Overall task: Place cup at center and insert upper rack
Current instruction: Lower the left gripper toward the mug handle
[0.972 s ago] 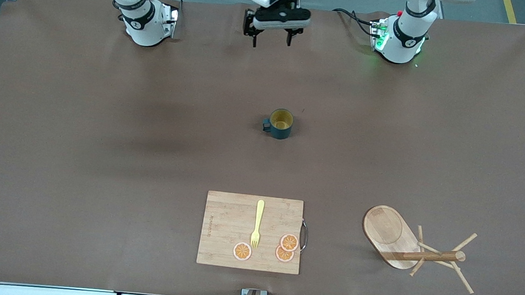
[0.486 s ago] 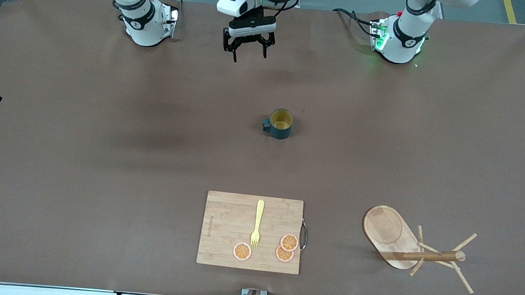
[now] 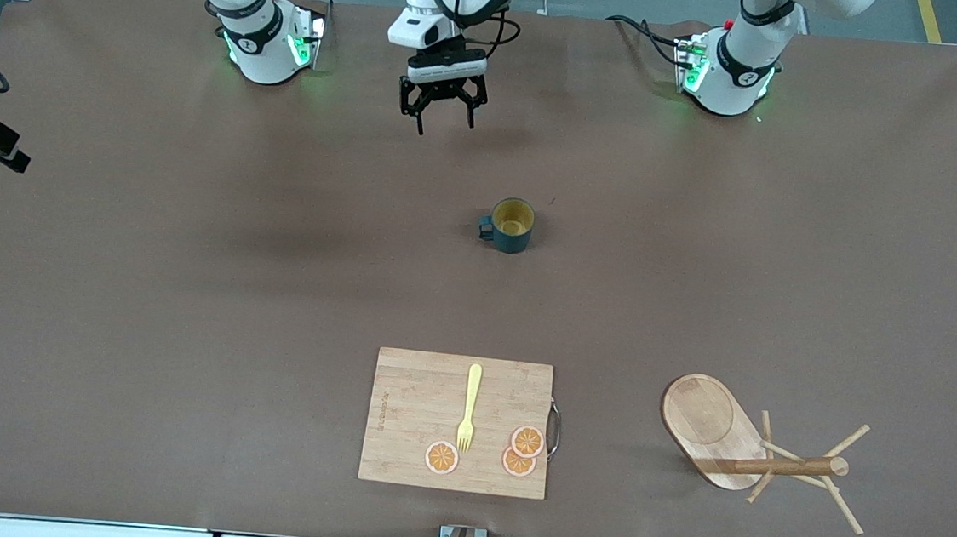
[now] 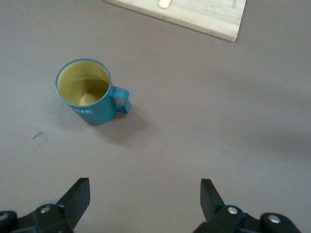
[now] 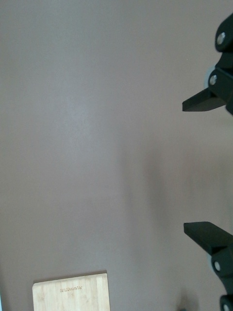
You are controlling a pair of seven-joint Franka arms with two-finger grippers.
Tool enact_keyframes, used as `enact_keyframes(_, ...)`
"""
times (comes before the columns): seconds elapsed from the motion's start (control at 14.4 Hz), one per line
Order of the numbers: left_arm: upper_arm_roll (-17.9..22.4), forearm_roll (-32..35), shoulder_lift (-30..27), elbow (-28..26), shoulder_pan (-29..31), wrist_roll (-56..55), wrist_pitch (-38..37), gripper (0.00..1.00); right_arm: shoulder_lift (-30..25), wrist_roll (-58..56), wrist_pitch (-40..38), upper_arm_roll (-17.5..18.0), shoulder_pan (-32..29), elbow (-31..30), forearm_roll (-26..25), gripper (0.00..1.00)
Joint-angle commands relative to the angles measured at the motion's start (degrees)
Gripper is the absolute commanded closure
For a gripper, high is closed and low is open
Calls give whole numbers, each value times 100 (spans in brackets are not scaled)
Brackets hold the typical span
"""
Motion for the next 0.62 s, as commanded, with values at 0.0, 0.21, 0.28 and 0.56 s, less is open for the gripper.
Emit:
enact_keyframes(0.0, 640, 219, 120, 111, -641, -197, -162, 0, -336, -124, 270, 14, 7, -519, -58, 0)
enact_keyframes(0.21, 1291, 429, 392, 128, -1222, -398, -453, 0, -371, -379, 288, -4, 7, -546, -32, 0)
enact_keyframes(0.28, 1414, 596, 498, 137, -1310, -512, -453, 0, -380, -344, 288, 13, 16, -537, -49, 0)
enact_keyframes(0.56, 1503, 1019, 779, 146, -1399, -724, -471, 0, -354, -344, 235, 5, 33, -423, -41, 0)
